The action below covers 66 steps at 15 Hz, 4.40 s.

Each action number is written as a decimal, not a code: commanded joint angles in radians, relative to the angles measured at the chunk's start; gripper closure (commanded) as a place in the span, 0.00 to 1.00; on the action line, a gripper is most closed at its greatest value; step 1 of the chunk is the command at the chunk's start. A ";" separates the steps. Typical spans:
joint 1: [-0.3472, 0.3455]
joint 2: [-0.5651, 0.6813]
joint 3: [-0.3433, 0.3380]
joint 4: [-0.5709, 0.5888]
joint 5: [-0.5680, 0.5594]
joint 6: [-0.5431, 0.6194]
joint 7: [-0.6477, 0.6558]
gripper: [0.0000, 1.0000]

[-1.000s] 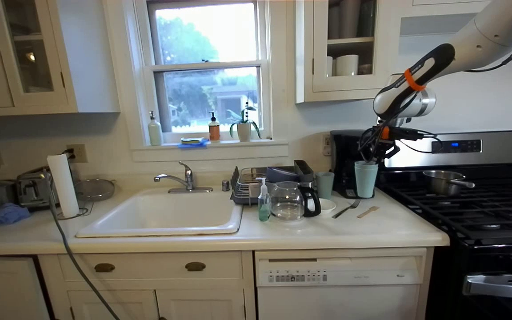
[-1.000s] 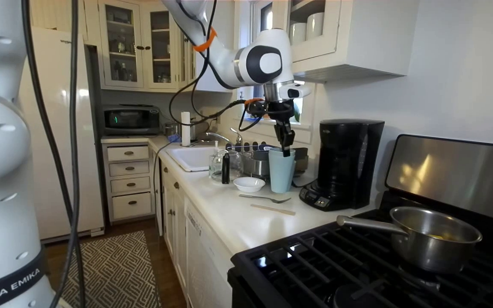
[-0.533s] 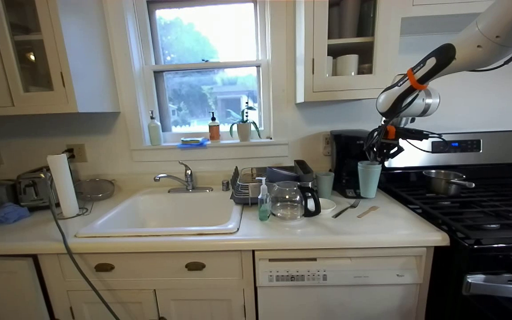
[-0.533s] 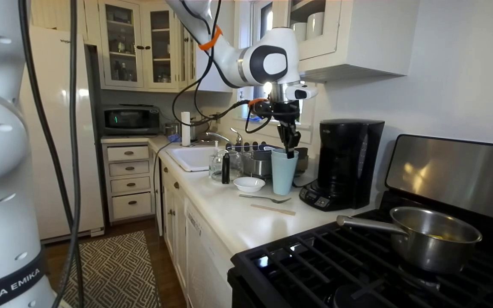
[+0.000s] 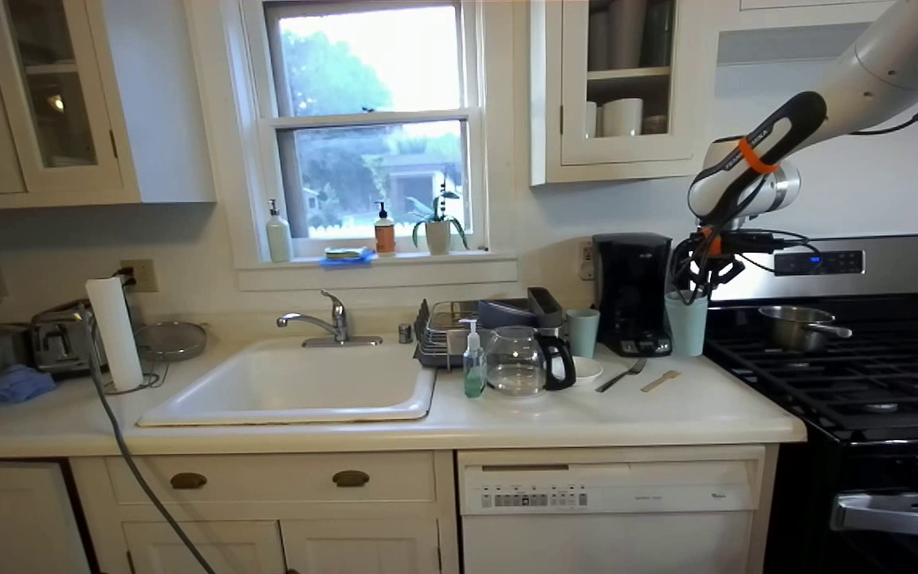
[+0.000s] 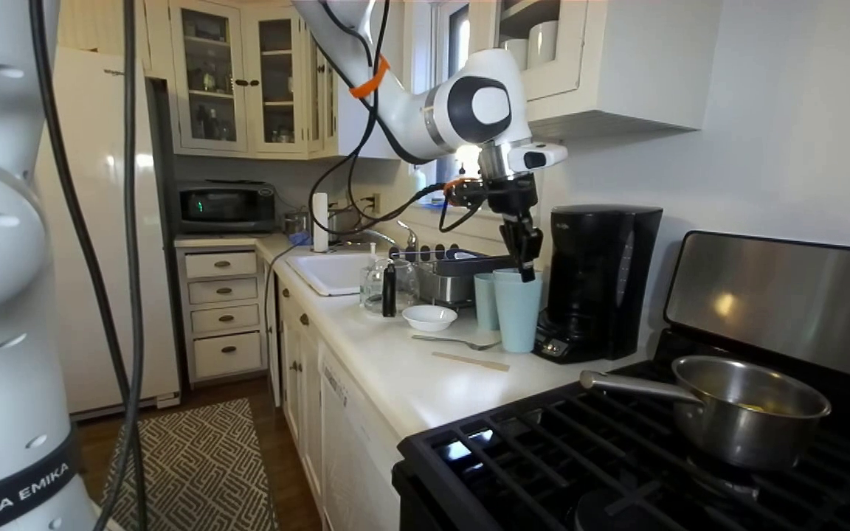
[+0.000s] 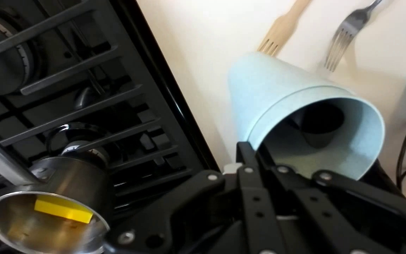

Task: Remove the stacked cups from the white bowl then unstack them.

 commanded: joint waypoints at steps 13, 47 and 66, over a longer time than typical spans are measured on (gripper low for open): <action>-0.010 -0.008 0.011 0.016 0.104 -0.074 -0.078 0.99; -0.073 -0.247 0.167 -0.478 0.025 0.278 0.277 0.99; -0.002 -0.461 0.192 -0.453 0.026 0.094 0.143 0.00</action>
